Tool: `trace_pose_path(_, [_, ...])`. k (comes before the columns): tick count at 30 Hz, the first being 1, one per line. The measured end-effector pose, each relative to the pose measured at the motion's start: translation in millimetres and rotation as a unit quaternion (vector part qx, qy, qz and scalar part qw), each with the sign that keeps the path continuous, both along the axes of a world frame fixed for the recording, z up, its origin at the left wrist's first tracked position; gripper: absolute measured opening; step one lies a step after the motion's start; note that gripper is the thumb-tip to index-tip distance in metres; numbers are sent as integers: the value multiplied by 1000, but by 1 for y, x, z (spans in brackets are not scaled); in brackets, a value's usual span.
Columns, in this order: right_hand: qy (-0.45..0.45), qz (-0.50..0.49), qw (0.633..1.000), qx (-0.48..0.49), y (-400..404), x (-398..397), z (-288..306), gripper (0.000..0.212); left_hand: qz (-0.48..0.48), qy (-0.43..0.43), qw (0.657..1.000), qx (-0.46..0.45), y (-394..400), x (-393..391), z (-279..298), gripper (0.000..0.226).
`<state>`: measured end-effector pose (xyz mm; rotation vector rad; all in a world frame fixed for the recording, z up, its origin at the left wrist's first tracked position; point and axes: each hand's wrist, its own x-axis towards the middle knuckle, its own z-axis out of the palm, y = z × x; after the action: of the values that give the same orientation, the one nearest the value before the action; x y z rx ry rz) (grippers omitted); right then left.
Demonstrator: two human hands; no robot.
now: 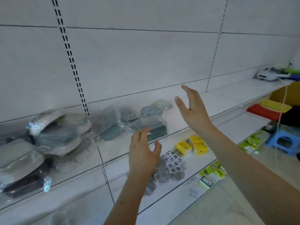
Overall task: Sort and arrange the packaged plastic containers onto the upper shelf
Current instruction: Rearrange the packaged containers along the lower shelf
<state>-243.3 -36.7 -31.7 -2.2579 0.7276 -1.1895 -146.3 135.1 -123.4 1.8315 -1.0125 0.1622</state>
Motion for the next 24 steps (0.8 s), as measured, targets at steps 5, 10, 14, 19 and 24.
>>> trace_pose_path(5, [92, -5, 996, 17, -78, 38, -8, 65, 33, -1, 999, 21, -74, 43, 12, 44])
trace_pose_path(10, [157, 15, 986, 46, -137, 79, -25, 71, 42, 7, 991, 125, -130, 72, 26, 55])
trace_pose_path(14, [217, 44, 971, 87, -175, 120, -44, 78, 41, 26, 971, 233, -158, 90, 32, 74])
trace_pose_path(19, [340, 77, 929, 125, -217, 172, -58, 94, 96, 86, 911, 392, -209, 111, 40, 109])
trace_pose_path(24, [384, 137, 906, 112, -243, 187, -76, 83, 119, 148, 848, 495, -250, 124, 36, 138])
